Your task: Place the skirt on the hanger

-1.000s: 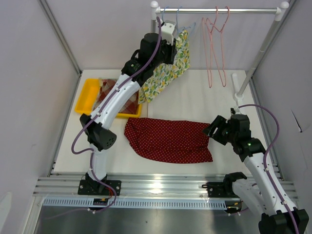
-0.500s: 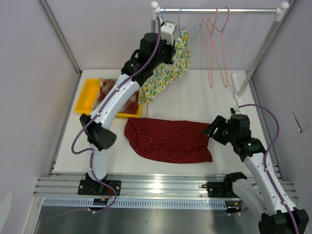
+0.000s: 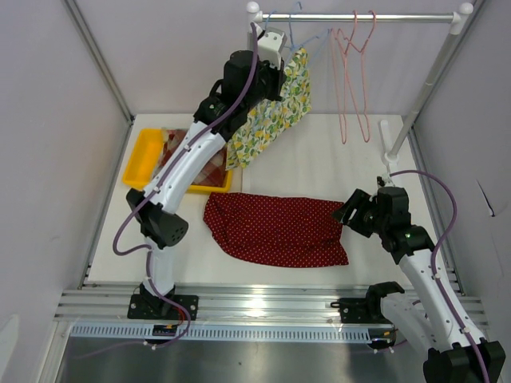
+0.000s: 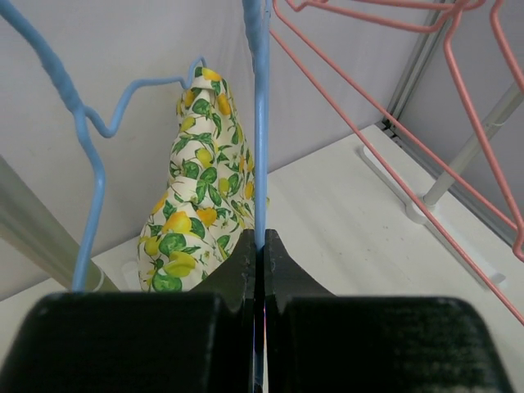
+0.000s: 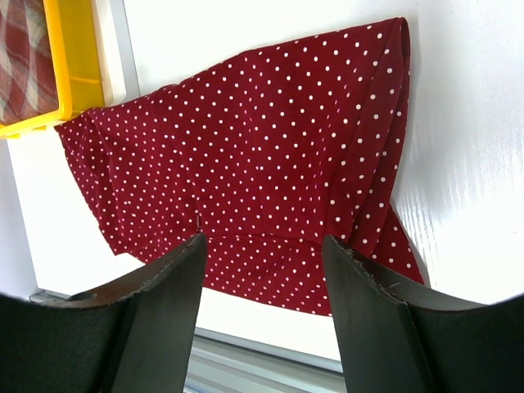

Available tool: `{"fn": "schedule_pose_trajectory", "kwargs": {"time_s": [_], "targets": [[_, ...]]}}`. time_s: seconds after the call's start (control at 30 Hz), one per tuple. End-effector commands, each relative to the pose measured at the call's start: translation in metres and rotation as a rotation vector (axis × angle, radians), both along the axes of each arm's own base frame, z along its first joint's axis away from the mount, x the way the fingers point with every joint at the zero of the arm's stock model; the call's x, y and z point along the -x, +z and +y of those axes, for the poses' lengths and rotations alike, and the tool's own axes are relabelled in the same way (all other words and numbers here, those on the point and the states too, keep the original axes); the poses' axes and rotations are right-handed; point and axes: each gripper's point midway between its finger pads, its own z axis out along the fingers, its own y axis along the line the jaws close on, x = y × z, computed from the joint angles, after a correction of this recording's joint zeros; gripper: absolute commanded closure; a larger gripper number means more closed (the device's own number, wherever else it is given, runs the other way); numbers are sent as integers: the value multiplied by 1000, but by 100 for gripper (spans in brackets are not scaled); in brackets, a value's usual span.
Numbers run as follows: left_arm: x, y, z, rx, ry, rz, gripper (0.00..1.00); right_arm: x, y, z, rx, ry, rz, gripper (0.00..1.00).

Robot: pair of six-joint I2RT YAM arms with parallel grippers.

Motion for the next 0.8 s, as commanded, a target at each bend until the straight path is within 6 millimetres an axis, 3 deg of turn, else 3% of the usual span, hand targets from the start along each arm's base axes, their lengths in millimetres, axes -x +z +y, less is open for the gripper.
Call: {"fn": "schedule_pose_trajectory", "kwargs": {"time_s": [0.0,0.23,0.3,0.37,0.4,0.47,0.5,0.57,0.63,0.77], "targets": [[25,80,22,90,25,-164,100,-6,8,-1,9,7,-40,36],[34,78,28,63,43,-149,100,-6,9,0,6,8,-40,36],[39,68,23,53,32,-136,100,-7,10,0,5,8,-43,36],[50,70,25,34,19,-158,100,-7,10,-1,10,9,-42,36],[51,62,24,18,14,-147,100,-7,12,-1,13,10,-46,36],[65,72,29,27,9,-164,100,-6,13,-4,28,4,-46,35],[65,60,30,9,12,-145,100,-7,15,-5,33,4,-52,35],[78,71,39,25,15,-163,100,-6,16,-7,47,1,-55,35],[85,58,40,11,6,-149,100,-5,18,-8,54,1,-57,35],[108,54,51,7,5,-132,100,-5,20,-10,68,-1,-61,35]]}}
